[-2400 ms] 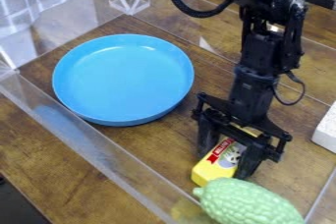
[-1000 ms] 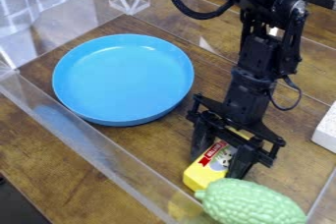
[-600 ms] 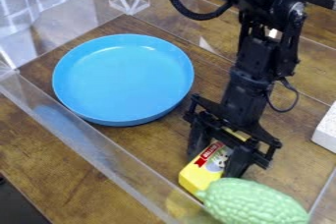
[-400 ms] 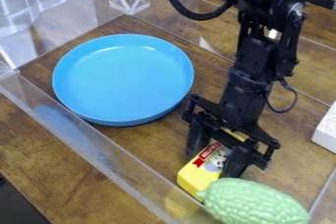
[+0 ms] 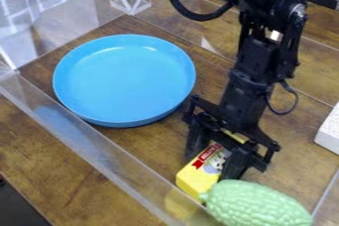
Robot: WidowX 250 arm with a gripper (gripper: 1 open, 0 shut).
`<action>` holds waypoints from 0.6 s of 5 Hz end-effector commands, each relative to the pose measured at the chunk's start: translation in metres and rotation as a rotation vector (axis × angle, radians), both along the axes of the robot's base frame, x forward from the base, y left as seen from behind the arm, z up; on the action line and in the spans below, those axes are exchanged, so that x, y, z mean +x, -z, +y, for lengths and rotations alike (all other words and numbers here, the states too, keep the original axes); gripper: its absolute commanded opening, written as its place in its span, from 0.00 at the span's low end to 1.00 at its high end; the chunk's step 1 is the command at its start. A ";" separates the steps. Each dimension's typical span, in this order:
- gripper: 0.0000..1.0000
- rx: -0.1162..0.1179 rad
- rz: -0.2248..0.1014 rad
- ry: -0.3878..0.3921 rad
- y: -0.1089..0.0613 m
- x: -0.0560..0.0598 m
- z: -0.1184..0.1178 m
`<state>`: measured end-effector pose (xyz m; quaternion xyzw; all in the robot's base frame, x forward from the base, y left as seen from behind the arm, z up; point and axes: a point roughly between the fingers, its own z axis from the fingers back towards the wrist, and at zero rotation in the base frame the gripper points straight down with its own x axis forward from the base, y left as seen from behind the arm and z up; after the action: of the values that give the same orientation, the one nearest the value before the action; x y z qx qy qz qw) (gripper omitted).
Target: Remove the yellow block from inside the blue tray and put it on the table
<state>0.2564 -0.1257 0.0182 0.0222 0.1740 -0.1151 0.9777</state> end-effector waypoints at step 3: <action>0.00 -0.020 -0.040 0.022 -0.018 0.002 -0.001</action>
<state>0.2540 -0.1242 0.0184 0.0245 0.1811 -0.1218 0.9756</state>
